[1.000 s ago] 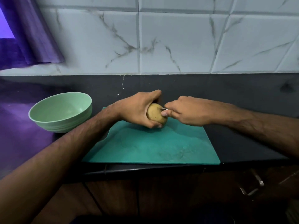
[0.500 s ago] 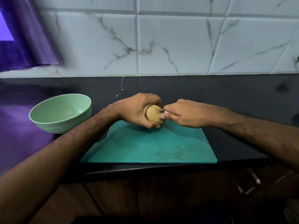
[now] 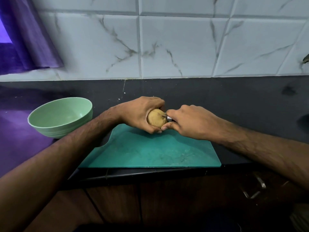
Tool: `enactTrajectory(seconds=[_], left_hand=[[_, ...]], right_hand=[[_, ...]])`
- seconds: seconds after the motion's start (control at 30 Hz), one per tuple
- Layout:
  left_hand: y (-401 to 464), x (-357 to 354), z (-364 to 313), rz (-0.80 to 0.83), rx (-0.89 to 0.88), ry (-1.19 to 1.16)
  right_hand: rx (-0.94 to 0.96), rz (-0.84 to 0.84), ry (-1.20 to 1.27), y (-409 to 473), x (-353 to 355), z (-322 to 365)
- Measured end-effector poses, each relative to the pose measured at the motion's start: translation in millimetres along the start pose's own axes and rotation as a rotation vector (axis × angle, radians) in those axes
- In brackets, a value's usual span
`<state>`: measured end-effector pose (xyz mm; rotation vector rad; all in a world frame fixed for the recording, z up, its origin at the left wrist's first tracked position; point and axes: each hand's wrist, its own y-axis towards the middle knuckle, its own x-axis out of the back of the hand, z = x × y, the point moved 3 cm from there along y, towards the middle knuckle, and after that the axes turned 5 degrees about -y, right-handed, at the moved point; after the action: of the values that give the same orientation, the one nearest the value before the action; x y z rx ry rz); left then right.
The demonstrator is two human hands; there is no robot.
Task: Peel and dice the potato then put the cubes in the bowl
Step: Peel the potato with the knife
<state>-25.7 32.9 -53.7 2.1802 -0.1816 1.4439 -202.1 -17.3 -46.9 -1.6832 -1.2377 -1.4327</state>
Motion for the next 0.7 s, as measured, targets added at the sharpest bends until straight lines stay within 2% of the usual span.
enactTrajectory(seconds=[0.07, 0.13, 0.23, 0.33, 0.53, 0.7], left_hand=[[-5.2, -0.9, 4.4, -0.072, 0.06, -0.068], [-9.2, -2.1, 7.0, -0.144, 0.044, -0.092], [-8.1, -3.5, 11.6, -0.121, 0.066, -0.118], [-9.8, -5.9, 16.3, -0.167, 0.095, -0.176], [-18.1, -9.3, 22.0, -0.22, 0.194, -0.347], [-18.6, -10.4, 22.9, -0.243, 0.213, -0.381]], right_hand=[[-0.078, 0.011, 0.071, -3.9, -9.9, -0.4], [-0.118, -0.009, 0.145, -5.1, -21.3, -1.0], [-0.086, 0.039, 0.141, 2.9, -24.8, -5.1], [-0.076, 0.076, 0.16, 9.8, -21.2, -8.2], [-0.04, 0.056, 0.041, 16.4, -9.1, -5.3], [-0.025, 0.056, 0.002, 15.4, -6.5, -3.2]])
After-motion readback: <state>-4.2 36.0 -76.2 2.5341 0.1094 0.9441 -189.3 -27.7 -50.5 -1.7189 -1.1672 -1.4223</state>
